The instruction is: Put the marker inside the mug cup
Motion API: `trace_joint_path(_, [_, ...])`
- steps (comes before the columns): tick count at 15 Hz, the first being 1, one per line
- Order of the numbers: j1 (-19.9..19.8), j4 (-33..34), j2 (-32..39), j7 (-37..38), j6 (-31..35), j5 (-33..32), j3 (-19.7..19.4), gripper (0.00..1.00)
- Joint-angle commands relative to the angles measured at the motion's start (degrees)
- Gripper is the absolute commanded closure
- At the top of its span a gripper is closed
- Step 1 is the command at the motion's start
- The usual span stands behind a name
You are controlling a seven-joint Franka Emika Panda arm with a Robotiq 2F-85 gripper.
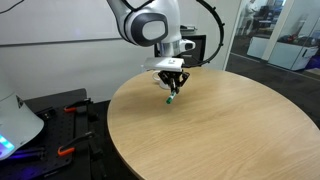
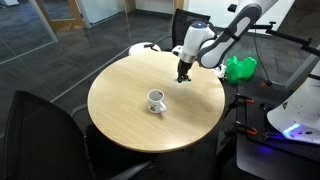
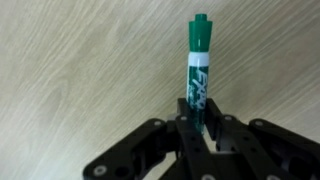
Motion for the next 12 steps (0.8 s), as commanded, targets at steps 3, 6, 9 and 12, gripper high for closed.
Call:
trace_joint_path(3, [-10.73, -3.23, -2.18, -13.26, 6.40, 12.26, 12.76, 0.95])
trace_joint_path(6, [-17.60, -2.78, -1.51, -21.55, 6.58, 19.99, 21.30, 0.95])
trace_joint_path(9, [-14.54, -1.39, -0.66, -20.75, 4.93, 20.08, 18.48, 0.79])
trace_joint_path(12, [-14.15, -1.40, -0.29, -20.65, 4.94, 19.92, 18.06, 0.79])
